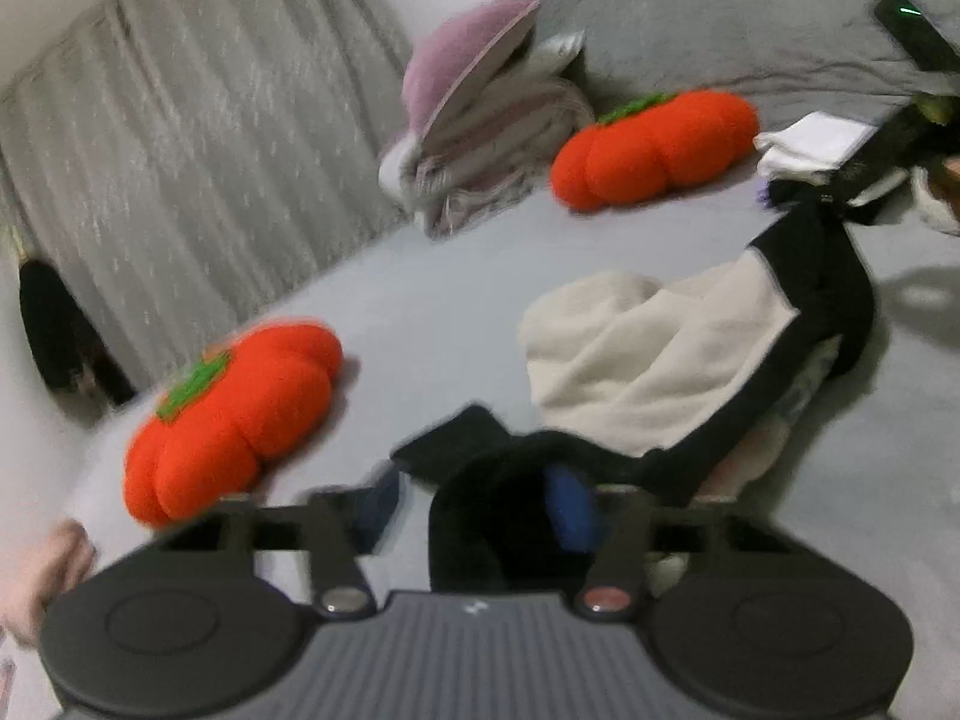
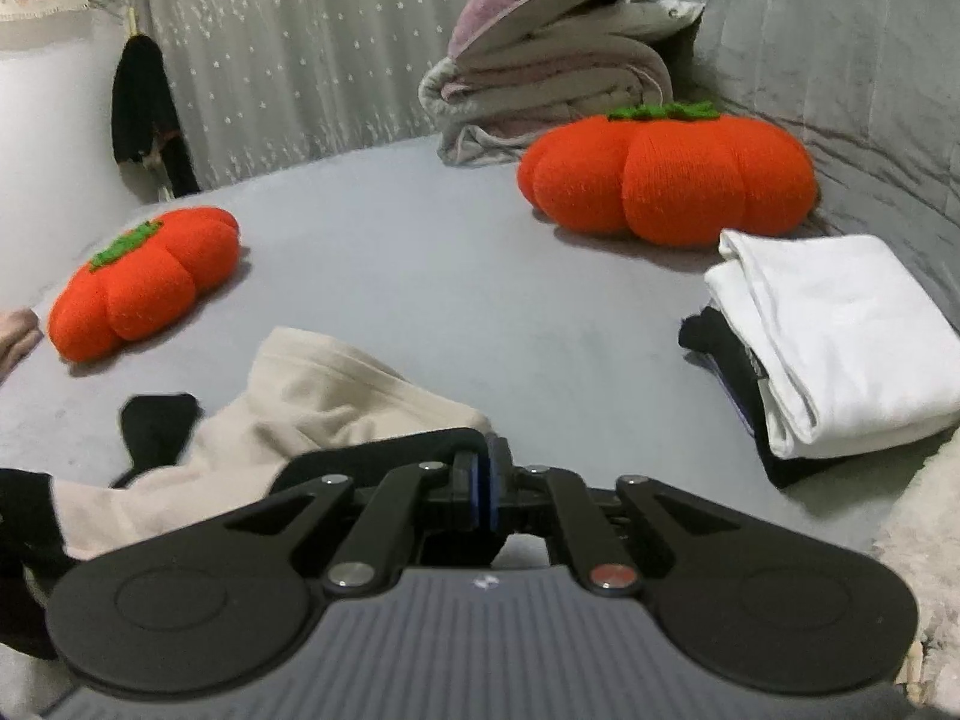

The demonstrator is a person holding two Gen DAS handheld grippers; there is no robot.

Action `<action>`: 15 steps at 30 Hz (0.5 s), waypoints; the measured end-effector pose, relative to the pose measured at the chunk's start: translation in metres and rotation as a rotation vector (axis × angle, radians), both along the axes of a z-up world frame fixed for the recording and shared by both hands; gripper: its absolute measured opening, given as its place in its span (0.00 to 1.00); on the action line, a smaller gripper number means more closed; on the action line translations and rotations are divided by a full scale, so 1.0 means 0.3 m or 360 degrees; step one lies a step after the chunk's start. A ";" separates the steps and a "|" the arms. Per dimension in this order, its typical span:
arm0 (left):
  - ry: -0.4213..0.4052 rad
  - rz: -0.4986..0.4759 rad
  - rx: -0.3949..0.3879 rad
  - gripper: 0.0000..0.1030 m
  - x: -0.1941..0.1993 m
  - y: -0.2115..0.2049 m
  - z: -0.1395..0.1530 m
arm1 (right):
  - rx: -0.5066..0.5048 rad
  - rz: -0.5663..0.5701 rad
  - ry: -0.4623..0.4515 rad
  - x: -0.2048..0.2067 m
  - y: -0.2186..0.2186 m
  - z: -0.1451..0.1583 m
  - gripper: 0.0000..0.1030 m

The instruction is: Fold clothes

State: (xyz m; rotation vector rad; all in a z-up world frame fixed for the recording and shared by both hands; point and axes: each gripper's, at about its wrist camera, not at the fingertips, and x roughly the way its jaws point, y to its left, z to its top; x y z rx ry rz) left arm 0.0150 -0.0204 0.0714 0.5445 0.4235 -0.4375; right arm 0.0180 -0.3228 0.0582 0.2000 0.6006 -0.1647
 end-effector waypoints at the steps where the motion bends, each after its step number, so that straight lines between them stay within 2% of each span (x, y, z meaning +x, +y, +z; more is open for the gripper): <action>1: 0.0055 0.0024 -0.0052 0.07 0.018 0.016 0.005 | -0.0005 0.0003 0.0019 0.002 -0.005 -0.011 0.12; 5: 0.0272 0.0119 -0.0262 0.07 0.091 0.079 0.026 | -0.0053 0.0071 0.0023 -0.014 -0.008 0.001 0.18; 7: 0.0279 0.0128 -0.0337 0.07 0.089 0.095 0.047 | -0.0171 0.0152 0.0015 -0.033 0.017 0.015 0.37; 8: 0.0281 0.0133 -0.0372 0.07 0.088 0.101 0.057 | -0.0294 0.0205 0.0014 -0.051 0.043 0.011 0.52; 9: 0.0271 0.0142 -0.0350 0.07 0.087 0.094 0.052 | -0.0416 0.0259 0.0012 -0.069 0.069 0.006 0.56; 12: 0.0242 0.0169 -0.0286 0.07 0.083 0.070 0.038 | -0.0784 0.0419 0.0008 -0.124 0.145 -0.008 0.61; 15: 0.0230 0.0173 -0.0232 0.08 0.087 0.042 0.028 | -0.1144 0.0613 -0.0014 -0.186 0.225 -0.029 0.61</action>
